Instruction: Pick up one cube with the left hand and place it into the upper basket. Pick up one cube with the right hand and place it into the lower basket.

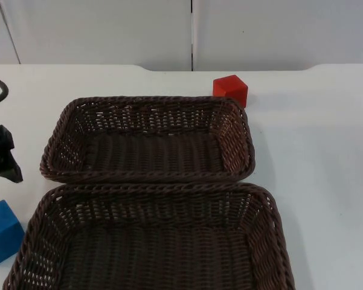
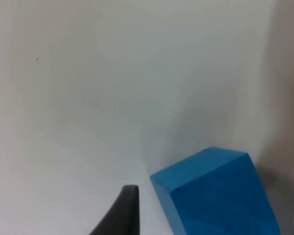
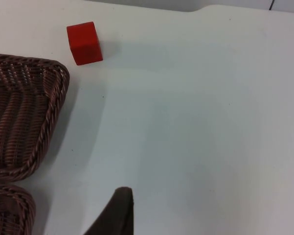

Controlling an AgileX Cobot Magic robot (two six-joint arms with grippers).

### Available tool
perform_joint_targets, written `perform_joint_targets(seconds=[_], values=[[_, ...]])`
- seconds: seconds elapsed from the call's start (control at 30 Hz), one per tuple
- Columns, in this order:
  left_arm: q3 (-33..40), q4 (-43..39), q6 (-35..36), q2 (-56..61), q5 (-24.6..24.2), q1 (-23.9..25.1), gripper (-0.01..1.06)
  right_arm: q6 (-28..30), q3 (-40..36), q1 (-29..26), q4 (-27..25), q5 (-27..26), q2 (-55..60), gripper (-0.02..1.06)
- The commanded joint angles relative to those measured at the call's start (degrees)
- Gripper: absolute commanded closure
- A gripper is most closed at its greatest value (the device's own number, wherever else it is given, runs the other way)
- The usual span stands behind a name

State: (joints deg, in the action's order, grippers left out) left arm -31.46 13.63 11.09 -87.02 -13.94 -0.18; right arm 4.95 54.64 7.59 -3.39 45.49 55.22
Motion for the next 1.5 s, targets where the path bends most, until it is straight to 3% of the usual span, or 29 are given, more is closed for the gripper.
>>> perform_joint_targets(seconds=[0.0,0.53,1.1,1.17,1.23,1.3,1.37,1.43,1.47], values=[[-0.29,0.78,1.10,-0.84,1.04,0.20,0.00,0.22,0.47,-0.28,-0.23,-0.31,-0.19,-0.01],[-0.29,0.94,1.79,-11.18,9.79,0.20,0.00,0.22,0.47,-0.28,-0.23,-0.31,-0.19,-0.01],[-0.29,0.79,1.79,-16.09,11.23,0.20,0.02,0.50,0.47,-0.28,-0.36,-0.31,-0.19,-0.01],[-0.29,0.79,1.79,-16.09,11.33,0.20,0.08,0.50,0.47,-0.28,-0.36,-0.31,-0.19,-0.01],[-0.29,1.53,1.79,-16.09,11.45,0.20,0.23,0.50,0.47,-0.28,-0.36,-0.31,-0.19,-0.01],[-0.29,3.81,1.79,-16.09,11.70,0.20,0.46,0.50,0.47,-0.28,-0.36,-0.31,-0.19,-0.01],[-0.29,4.40,1.79,-16.09,11.70,0.20,0.53,0.50,0.47,-0.28,-0.36,-0.31,-0.19,-0.01],[-0.29,5.93,1.79,-15.29,11.70,0.20,0.84,0.36,0.47,-0.28,-0.36,-0.31,-0.19,-0.01],[-0.29,5.93,1.79,-14.97,11.70,0.20,0.90,0.24,0.47,-0.28,-0.36,-0.31,-0.19,-0.01]])
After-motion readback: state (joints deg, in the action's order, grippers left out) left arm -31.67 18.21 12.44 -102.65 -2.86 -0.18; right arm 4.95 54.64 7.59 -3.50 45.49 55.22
